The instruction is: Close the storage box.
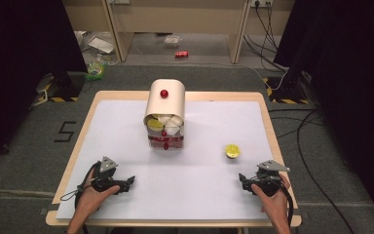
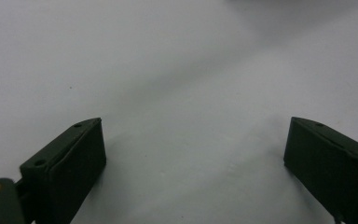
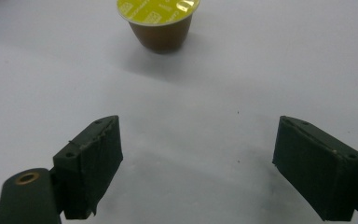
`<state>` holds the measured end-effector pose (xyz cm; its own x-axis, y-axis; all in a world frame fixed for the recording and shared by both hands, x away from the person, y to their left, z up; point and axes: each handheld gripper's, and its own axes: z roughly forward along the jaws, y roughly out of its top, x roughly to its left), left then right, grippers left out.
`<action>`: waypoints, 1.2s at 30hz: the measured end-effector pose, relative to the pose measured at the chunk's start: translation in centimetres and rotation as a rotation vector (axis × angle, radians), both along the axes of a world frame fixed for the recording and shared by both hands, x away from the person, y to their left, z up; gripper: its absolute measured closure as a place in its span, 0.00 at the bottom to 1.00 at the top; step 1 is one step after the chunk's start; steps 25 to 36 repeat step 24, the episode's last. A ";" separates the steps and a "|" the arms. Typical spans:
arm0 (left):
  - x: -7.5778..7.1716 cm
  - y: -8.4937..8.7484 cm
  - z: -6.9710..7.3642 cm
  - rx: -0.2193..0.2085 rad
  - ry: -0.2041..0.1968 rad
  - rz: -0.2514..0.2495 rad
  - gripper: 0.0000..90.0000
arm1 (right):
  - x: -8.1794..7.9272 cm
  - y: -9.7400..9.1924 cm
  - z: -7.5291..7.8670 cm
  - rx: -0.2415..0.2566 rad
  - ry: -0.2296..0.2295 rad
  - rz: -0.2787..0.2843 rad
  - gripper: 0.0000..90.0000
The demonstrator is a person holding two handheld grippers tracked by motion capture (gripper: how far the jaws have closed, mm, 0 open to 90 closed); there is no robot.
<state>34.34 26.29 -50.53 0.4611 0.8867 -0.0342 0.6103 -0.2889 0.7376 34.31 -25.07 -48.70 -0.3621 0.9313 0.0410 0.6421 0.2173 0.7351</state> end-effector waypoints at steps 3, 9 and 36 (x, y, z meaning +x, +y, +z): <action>0.0 0.0 0.0 0.000 0.000 0.000 0.05 | 0.1 -0.1 -0.5 -0.010 0.018 0.006 0.17; 0.0 0.0 0.0 0.001 0.000 0.000 0.05 | 0.1 0.2 -0.8 -0.050 0.008 0.017 0.16; 0.0 0.0 0.0 0.003 -0.001 -0.001 0.05 | 0.1 0.2 -0.8 -0.060 0.004 0.018 0.16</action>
